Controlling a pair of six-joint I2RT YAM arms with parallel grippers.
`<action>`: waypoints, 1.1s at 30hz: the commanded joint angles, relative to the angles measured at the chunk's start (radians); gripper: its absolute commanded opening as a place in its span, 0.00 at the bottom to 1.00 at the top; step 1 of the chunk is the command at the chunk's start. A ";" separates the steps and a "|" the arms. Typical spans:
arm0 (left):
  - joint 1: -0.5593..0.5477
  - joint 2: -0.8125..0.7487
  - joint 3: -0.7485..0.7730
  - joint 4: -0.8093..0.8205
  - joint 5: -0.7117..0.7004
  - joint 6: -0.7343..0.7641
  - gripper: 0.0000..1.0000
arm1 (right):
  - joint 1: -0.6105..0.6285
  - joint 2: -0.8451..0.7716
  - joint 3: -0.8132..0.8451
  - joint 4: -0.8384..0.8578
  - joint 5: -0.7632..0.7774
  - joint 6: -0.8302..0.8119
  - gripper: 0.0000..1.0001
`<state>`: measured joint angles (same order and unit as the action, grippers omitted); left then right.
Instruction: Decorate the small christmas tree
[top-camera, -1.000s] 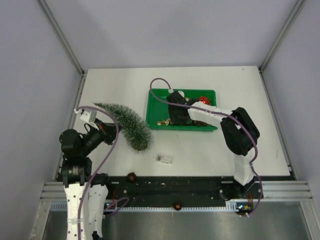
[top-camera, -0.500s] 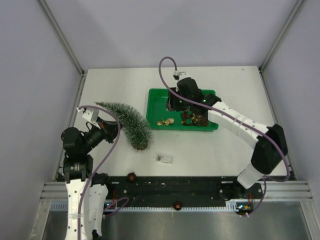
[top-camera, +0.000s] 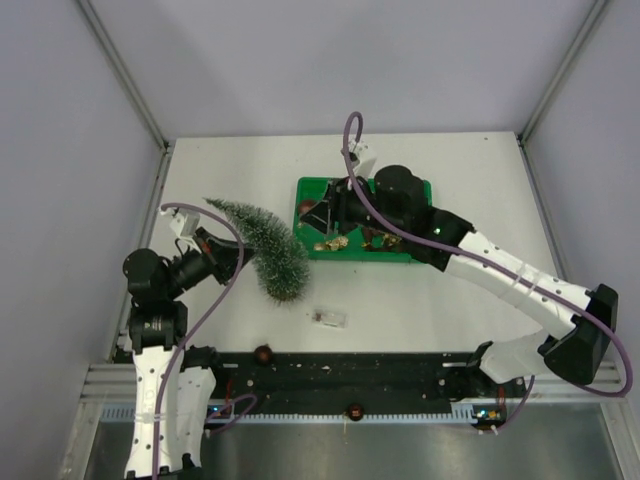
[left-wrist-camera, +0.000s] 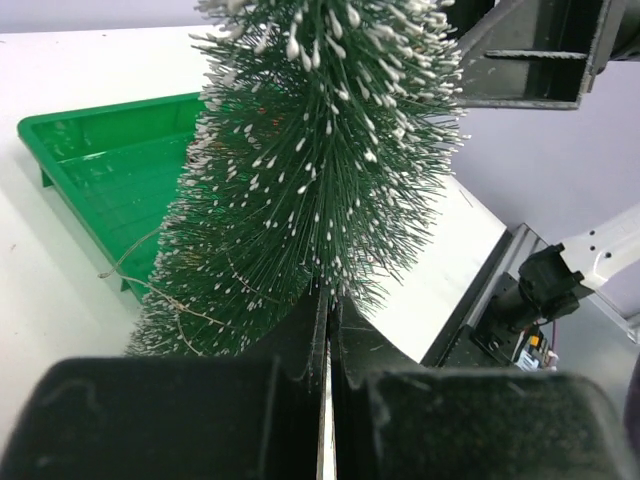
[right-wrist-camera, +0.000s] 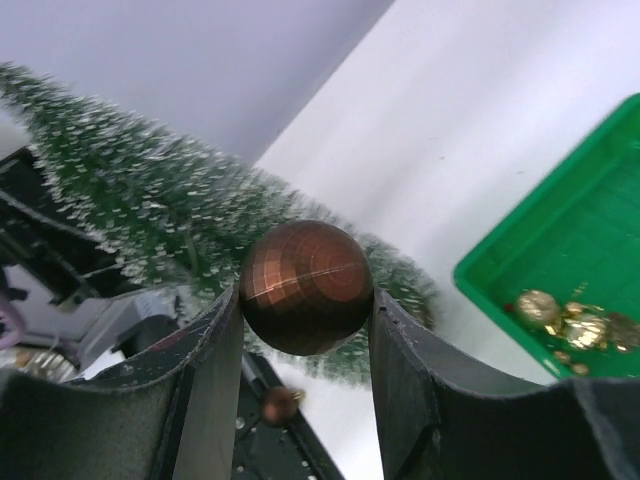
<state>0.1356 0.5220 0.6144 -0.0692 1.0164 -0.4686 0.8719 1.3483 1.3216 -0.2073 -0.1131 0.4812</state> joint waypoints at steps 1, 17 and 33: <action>0.004 -0.002 -0.007 0.101 0.074 -0.038 0.00 | 0.079 -0.017 0.025 0.111 -0.008 0.033 0.23; 0.004 -0.005 -0.016 0.022 0.091 0.033 0.00 | 0.144 -0.018 -0.022 0.238 0.038 0.043 0.22; 0.002 -0.036 -0.012 -0.084 0.094 0.127 0.00 | 0.145 -0.005 -0.110 0.325 0.110 0.048 0.21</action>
<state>0.1356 0.4980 0.6018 -0.1303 1.0931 -0.3672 1.0058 1.3514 1.2411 0.0673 -0.0422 0.5396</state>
